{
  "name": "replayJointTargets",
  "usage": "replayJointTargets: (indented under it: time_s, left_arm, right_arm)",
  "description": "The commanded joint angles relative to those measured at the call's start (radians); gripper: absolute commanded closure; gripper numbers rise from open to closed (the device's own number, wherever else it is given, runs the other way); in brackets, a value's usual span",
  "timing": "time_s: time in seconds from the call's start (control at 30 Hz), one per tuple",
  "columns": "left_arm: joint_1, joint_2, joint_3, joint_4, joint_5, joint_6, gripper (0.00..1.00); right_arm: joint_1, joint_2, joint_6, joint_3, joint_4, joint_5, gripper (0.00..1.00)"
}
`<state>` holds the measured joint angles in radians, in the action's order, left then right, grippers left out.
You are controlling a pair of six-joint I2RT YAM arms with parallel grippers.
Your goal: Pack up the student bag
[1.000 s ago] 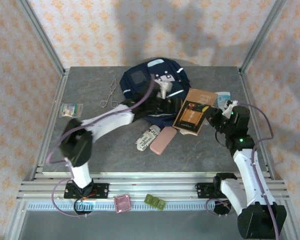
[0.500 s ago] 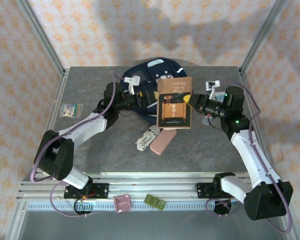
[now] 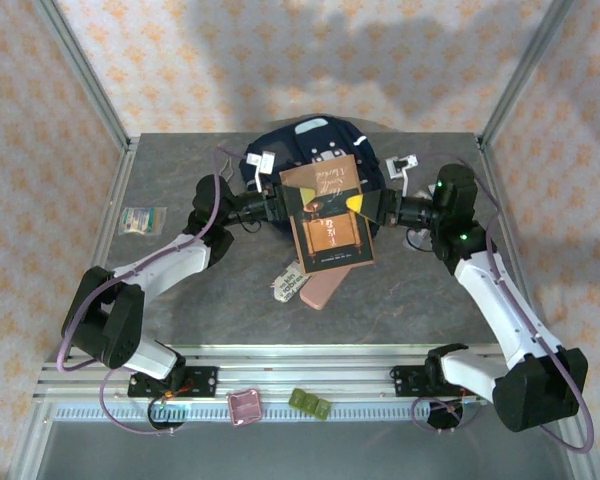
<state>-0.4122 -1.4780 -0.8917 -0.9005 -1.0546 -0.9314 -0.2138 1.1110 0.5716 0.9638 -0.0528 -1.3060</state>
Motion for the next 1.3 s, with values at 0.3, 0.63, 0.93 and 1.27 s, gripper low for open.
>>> replayJointTargets:
  time_s: [0.3, 0.63, 0.93, 1.27]
  left_arm:
    - [0.022, -0.151, 0.026, -0.821, -0.132, -0.579, 0.69]
    - [0.073, -0.148, 0.076, -0.830, -0.128, -0.607, 0.45]
    - [0.038, 0.035, 0.079, -0.016, -0.009, 0.037, 0.20]
    - [0.001, -0.016, 0.102, -0.258, 0.025, -0.084, 0.17]
  right_arm:
    - [-0.007, 0.032, 0.019, 0.066, -0.113, -0.074, 1.00]
    - [0.004, 0.037, 0.036, 0.078, -0.132, -0.069, 1.00]
    - [-0.021, 0.032, 0.165, 0.067, -0.292, -0.084, 1.00]
    - [-0.071, 0.045, 0.322, 0.070, -0.513, -0.078, 1.00]
